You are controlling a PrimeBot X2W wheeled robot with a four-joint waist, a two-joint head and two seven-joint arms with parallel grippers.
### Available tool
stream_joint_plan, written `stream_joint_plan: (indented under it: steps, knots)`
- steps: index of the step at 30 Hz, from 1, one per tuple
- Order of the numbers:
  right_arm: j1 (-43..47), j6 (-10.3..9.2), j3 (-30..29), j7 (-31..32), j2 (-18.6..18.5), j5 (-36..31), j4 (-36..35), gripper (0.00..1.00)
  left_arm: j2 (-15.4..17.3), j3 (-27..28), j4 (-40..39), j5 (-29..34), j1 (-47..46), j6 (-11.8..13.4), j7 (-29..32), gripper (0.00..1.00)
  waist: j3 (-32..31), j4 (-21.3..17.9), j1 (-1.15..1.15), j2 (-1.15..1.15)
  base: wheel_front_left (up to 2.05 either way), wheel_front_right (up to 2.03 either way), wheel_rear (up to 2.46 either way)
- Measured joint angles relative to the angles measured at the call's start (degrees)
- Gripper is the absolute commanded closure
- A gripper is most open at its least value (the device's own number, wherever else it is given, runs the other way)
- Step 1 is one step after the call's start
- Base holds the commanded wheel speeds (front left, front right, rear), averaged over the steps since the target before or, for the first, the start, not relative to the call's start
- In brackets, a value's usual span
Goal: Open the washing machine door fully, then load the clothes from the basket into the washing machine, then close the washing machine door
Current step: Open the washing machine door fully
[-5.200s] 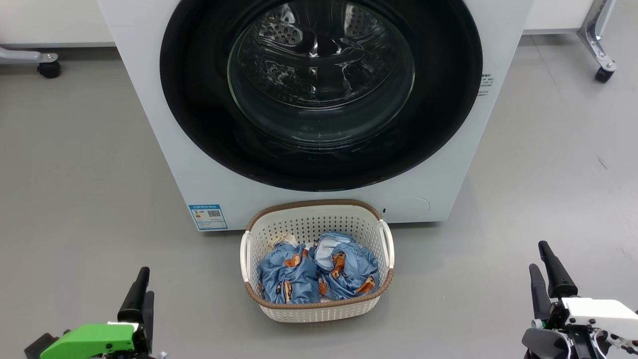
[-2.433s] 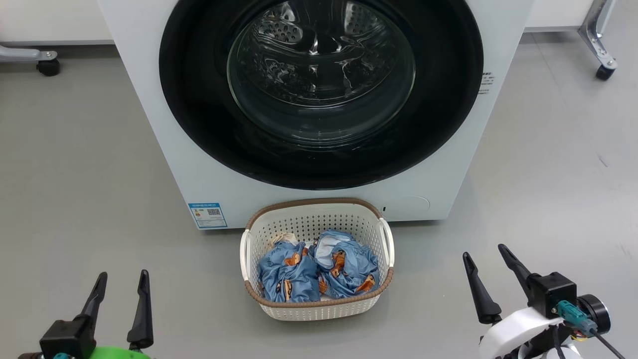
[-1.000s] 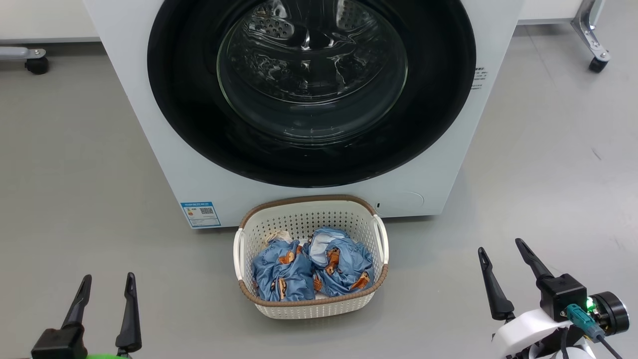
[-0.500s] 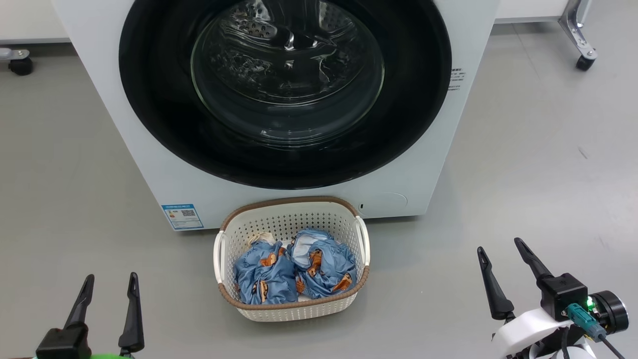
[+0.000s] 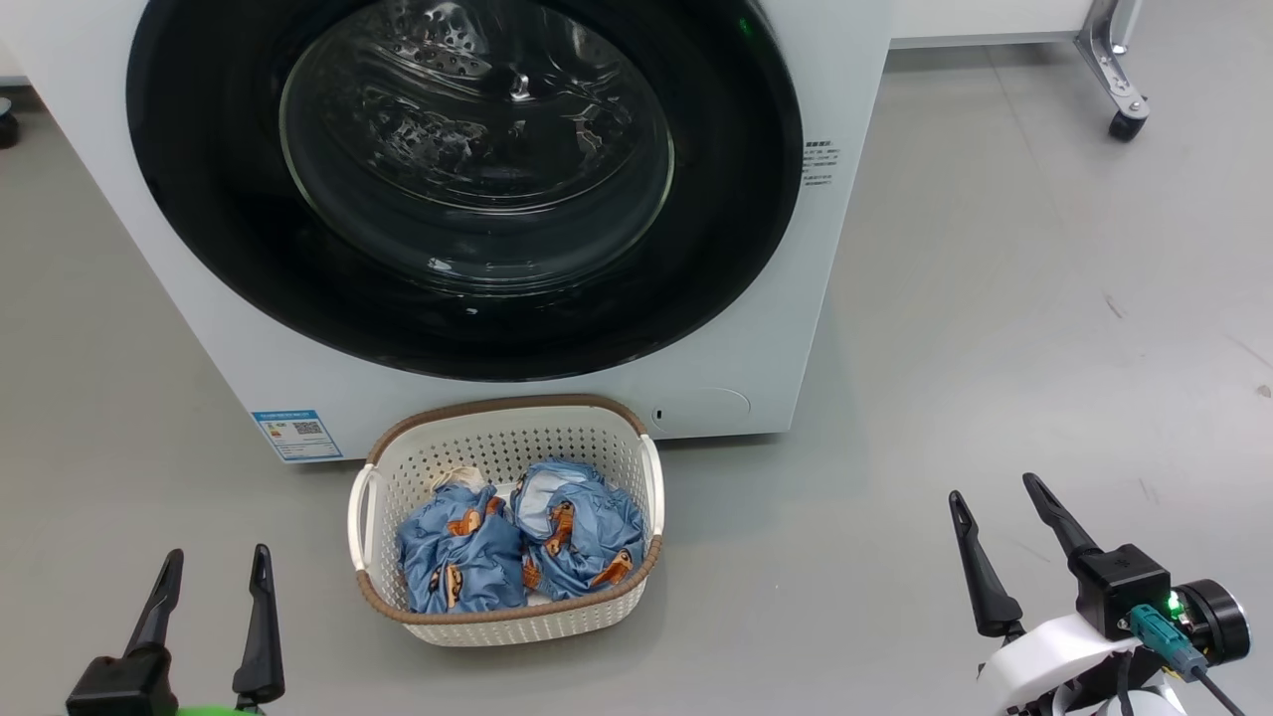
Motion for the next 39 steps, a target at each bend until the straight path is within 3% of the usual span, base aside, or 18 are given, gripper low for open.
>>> stream_joint_plan:
  steps: [27, 28, 29, 30, 39]
  knots:
    - [0.0, 0.52, -1.9, 0.0, 0.8, -0.6, -1.4, 0.0, -0.3, 0.4, 0.0, 0.0, 0.0, -0.2, 0.0, 0.0, 0.0, -0.2, 0.0, 0.0, 0.39, 0.39, -0.78]
    - [0.0, 0.7, -2.0, 0.0, 0.9, -0.6, -1.4, 0.28, -0.3, 0.4, 0.0, 0.0, 0.0, -0.2, 0.0, 0.0, 0.0, -0.2, 0.0, 0.0, 0.05, 0.05, -0.11]
    - [0.0, 0.88, -2.3, 0.0, 1.1, -0.5, -1.6, 0.7, -0.3, 0.4, -0.1, 0.0, 0.0, -0.2, 0.0, 0.0, 0.1, -0.2, 0.0, 0.0, 0.03, 0.03, -0.06]
    - [0.0, 0.93, -2.3, 0.0, 1.3, -0.5, -1.7, 1.0, -0.3, 0.4, -0.1, 0.0, 0.0, -0.2, 0.0, 0.0, 0.1, -0.2, 0.0, 0.0, 0.0, 0.0, -0.01]
    - [0.0, 1.15, -2.3, 0.0, 2.1, -0.5, -2.5, 1.0, -0.3, 0.3, -0.1, -0.1, 0.0, -0.2, 0.0, 0.0, 0.2, -0.1, 0.0, 0.0, 0.0, 0.0, 0.0]
